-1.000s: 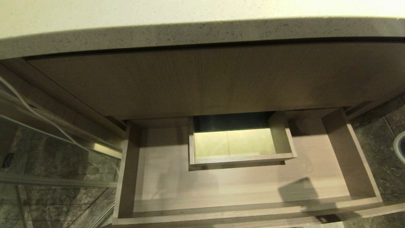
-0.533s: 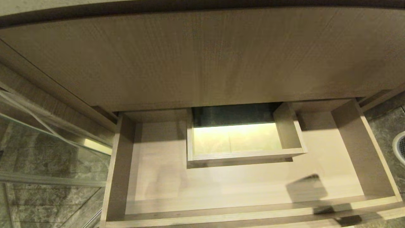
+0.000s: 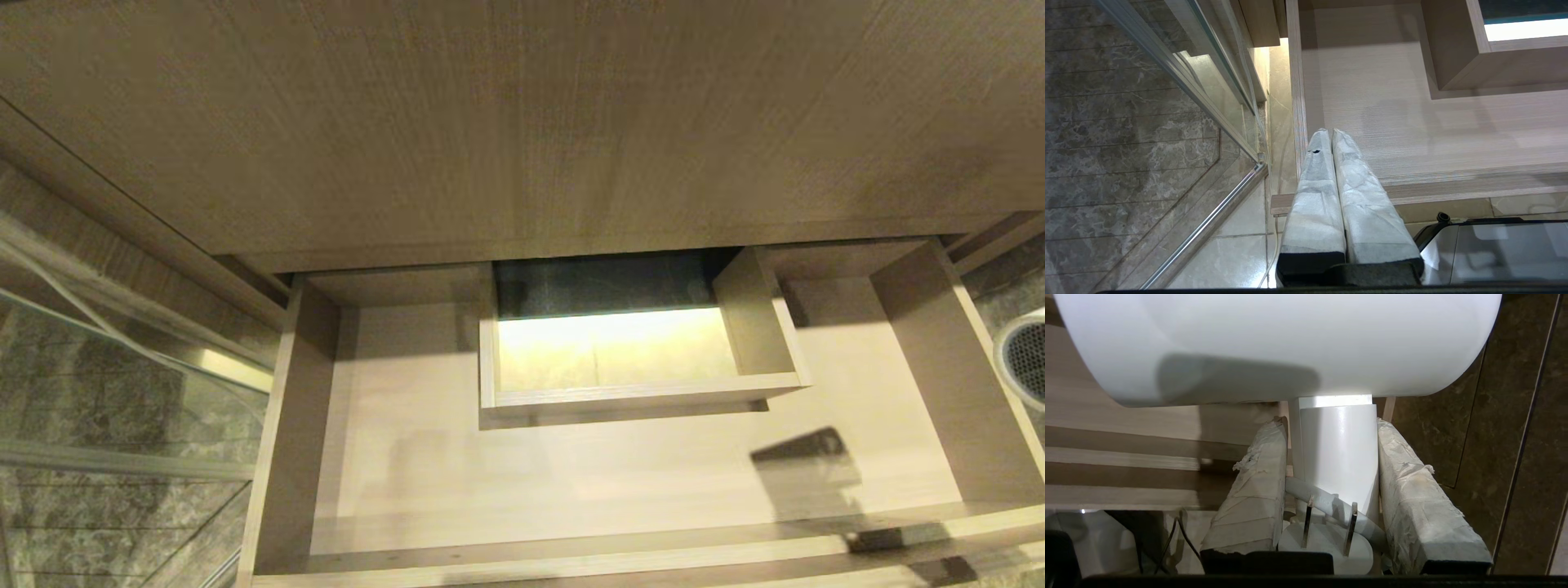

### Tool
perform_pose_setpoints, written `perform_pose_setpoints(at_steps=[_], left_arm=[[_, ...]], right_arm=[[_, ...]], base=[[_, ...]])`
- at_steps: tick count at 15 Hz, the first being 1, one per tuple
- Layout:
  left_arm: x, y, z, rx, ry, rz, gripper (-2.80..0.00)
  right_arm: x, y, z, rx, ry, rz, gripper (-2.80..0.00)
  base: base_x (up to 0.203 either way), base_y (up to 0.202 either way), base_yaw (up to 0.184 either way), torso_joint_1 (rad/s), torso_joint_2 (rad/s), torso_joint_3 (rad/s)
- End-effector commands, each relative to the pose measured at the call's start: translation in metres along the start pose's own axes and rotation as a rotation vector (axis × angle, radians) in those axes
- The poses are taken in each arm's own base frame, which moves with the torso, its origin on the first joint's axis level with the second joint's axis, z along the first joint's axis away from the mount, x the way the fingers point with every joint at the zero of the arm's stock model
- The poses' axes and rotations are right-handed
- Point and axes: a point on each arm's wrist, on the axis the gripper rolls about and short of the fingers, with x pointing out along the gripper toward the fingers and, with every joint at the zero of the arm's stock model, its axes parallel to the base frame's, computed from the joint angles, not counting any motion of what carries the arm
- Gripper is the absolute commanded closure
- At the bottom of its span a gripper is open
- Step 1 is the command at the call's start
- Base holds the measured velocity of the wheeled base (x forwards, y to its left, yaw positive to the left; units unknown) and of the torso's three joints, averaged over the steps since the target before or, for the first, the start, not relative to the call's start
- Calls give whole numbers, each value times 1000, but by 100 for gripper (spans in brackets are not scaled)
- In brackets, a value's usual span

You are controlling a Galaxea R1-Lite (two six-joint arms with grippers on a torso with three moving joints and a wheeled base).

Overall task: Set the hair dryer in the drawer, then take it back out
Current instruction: Put it into the drawer

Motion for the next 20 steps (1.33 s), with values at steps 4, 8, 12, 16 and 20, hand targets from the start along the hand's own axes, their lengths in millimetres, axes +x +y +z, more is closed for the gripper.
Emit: perform_pose_setpoints(at_steps=[4, 8, 12, 16, 20], left_arm=[[0, 0, 0, 0, 0, 0, 0], [0, 0, 0, 0, 0, 0, 0], [0, 0, 0, 0, 0, 0, 0], [0, 0, 0, 0, 0, 0, 0], [0, 0, 0, 0, 0, 0, 0]], right_arm=[[79, -16, 21, 14, 234, 29, 0], [157, -21, 22, 17, 389, 92, 0], [221, -18, 12, 12, 471, 132, 0], [265, -13, -2, 9, 531, 158, 0], [294, -9, -12, 8, 516, 154, 0]], base=[[0, 0, 0, 0, 0, 0], [0, 0, 0, 0, 0, 0], [0, 0, 0, 0, 0, 0], [0, 0, 0, 0, 0, 0], [0, 0, 0, 0, 0, 0]])
